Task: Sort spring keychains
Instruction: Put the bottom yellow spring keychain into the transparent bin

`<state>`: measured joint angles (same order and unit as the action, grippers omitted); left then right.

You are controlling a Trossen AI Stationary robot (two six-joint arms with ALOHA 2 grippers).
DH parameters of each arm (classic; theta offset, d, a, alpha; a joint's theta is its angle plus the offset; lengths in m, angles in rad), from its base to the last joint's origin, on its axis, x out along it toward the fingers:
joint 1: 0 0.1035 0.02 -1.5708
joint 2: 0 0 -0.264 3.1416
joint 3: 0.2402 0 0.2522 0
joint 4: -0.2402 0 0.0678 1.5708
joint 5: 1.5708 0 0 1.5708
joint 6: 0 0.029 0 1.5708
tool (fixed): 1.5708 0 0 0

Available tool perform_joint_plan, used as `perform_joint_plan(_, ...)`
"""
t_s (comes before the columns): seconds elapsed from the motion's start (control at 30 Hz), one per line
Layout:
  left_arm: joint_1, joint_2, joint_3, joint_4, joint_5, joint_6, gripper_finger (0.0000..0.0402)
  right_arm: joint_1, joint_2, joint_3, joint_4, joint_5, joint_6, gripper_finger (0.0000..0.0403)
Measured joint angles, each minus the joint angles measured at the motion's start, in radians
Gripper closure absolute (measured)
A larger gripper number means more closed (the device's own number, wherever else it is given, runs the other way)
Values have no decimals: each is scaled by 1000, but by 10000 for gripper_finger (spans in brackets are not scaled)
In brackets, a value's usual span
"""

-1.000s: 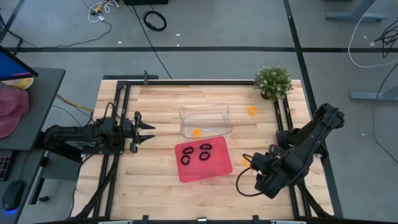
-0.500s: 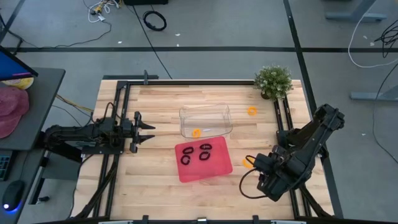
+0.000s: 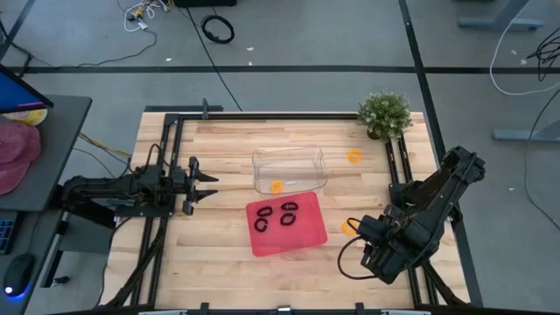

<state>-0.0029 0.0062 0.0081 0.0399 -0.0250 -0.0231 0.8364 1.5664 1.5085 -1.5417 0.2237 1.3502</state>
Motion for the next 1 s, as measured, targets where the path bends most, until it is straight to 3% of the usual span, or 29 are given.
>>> perform_joint_plan(0.43, 0, 0, 0, 0, 0, 0, 229, -2, -5, -203, 163, -41, -30, 154)
perform_joint_plan(1.0, 0, 0, 0, 0, 0, 0, 229, -2, -8, -289, 274, -59, -44, 154)
